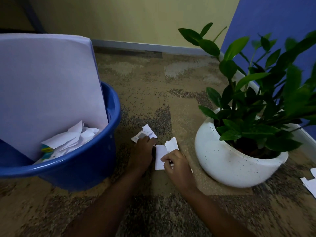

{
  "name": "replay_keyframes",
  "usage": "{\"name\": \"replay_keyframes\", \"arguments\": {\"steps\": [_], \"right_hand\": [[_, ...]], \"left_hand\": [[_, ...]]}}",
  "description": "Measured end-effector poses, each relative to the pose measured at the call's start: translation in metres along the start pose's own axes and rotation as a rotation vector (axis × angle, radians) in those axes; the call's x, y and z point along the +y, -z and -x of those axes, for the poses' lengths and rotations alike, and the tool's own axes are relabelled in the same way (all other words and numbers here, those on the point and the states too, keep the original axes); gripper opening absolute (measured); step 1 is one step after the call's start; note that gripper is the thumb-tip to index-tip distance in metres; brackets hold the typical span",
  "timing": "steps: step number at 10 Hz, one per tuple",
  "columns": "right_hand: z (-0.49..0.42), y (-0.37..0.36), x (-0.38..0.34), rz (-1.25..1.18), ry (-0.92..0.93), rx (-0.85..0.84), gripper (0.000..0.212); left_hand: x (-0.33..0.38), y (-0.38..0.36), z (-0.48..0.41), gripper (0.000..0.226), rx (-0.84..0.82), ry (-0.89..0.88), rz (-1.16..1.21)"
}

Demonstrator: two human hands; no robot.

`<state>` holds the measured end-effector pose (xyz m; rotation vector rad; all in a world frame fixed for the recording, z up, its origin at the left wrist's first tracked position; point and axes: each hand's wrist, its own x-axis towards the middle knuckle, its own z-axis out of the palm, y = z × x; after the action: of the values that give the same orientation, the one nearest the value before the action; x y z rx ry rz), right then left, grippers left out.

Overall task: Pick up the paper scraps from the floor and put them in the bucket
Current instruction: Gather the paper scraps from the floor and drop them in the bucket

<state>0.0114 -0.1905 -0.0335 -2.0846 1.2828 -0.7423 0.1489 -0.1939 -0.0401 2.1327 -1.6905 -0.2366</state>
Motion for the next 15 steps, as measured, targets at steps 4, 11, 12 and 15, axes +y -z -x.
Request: {"name": "replay_keyframes", "arguments": {"steps": [4,11,12,15], "right_hand": [[0.008,0.006,0.009,-0.050,-0.050,0.113,0.016],[0.023,0.021,-0.002,-0.149,-0.151,0.091,0.020],[0.023,0.033,-0.010,-0.115,-0.126,0.085,0.020],[0.023,0.055,-0.061,-0.101,-0.067,0.049,0.021]], "left_hand": [[-0.005,0.018,-0.042,0.072,-0.177,0.279,0.075],[0.022,0.026,0.022,0.041,-0.010,0.107,-0.031],[0.036,0.036,0.044,0.037,-0.035,0.178,0.121],[0.065,0.103,0.067,0.028,0.007,0.039,-0.098]]}}
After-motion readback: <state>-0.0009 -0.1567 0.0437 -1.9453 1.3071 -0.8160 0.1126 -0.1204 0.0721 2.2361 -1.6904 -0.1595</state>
